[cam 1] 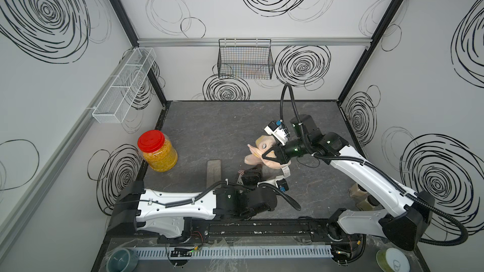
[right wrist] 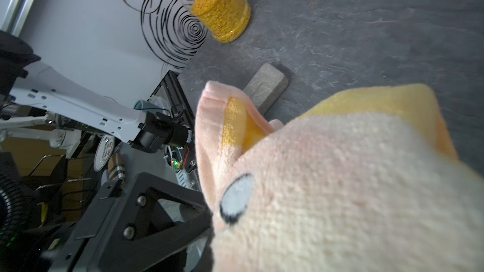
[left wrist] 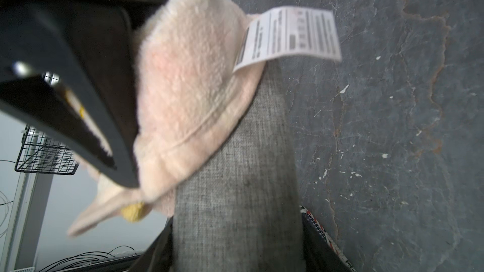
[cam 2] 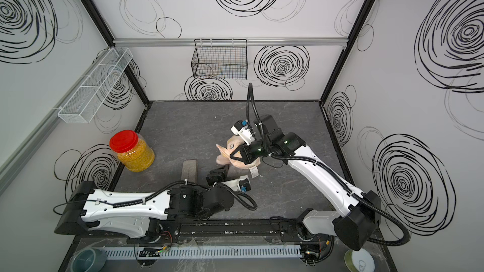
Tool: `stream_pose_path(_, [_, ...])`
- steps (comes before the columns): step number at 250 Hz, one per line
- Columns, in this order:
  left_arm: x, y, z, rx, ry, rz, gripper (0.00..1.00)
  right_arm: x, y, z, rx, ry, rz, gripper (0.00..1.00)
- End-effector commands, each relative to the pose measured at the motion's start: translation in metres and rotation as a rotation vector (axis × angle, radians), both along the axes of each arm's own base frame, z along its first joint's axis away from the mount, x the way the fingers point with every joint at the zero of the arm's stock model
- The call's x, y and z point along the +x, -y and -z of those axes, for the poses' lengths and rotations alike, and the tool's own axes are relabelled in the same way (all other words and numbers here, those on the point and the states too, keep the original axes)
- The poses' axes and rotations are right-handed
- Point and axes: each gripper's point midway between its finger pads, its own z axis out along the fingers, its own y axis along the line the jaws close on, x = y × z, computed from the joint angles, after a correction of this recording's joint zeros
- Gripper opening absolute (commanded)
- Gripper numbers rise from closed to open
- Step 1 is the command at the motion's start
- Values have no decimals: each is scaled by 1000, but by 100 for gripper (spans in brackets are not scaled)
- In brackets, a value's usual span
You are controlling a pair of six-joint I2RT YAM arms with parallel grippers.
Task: Wipe the eyeglass case
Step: Wipe the dirt from the eyeglass case.
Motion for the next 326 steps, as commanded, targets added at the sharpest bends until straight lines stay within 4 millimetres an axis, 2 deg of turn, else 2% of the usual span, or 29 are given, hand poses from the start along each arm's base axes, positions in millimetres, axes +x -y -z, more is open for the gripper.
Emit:
stream_pose_path(1, [3,-1,-15,-82,25,-28,56,26,56,15,-133,16,208,3])
stream_pose_path(9, [3,-2,-15,-82,25,-29,56,27,61,12,-128,22,215,3])
stream_pose_path(23, [3,-2,-14,-84,24,-29,56,20,55,1,-83,37,173,3])
stream_pose_path(41, [4,1,-14,-84,22,-23,56,7,34,-16,14,52,81,4])
stream_pose_path(73, [4,6,-15,-78,24,-16,56,-21,-16,-37,124,95,-95,4])
stream_pose_path(88, [4,8,-14,-74,26,-14,56,-33,-35,-41,193,55,-176,4])
stream_pose_path(102, [4,9,-14,-72,27,-16,56,-37,-42,-38,202,17,-204,4])
stream_pose_path(117, [3,8,-13,-67,26,-19,56,-32,-39,-27,157,5,-171,4])
stream_pose_path(133, [3,6,-13,-74,24,-20,56,-21,-27,-18,92,21,-105,4])
stream_pose_path(151, [3,3,-14,-78,25,-23,56,-4,-1,1,4,17,2,3])
stream_pose_path(166, [4,1,-14,-80,26,-28,56,12,28,12,-66,0,115,3])
stream_pose_path(182, [4,0,-13,-82,25,-29,56,26,57,17,-117,6,219,3])
stream_pose_path(195, [5,0,-12,-83,23,-29,56,29,66,13,-113,14,239,3])
stream_pose_path(215, [6,1,-12,-85,21,-29,56,17,52,-4,-14,12,158,4])
stream_pose_path(248, [6,4,-11,-88,18,-26,56,-10,5,-31,135,35,-31,5])
stream_pose_path(267, [5,7,-10,-85,15,-22,56,-28,-22,-35,174,28,-142,5])
stream_pose_path(281, [5,8,-10,-79,19,-23,56,-35,-35,-33,184,-4,-190,5])
stream_pose_path(305, [4,8,-12,-81,23,-23,56,-27,-34,-14,117,-38,-140,4])
stream_pose_path(326, [4,7,-12,-91,19,-23,56,-10,-12,0,40,-35,-28,3])
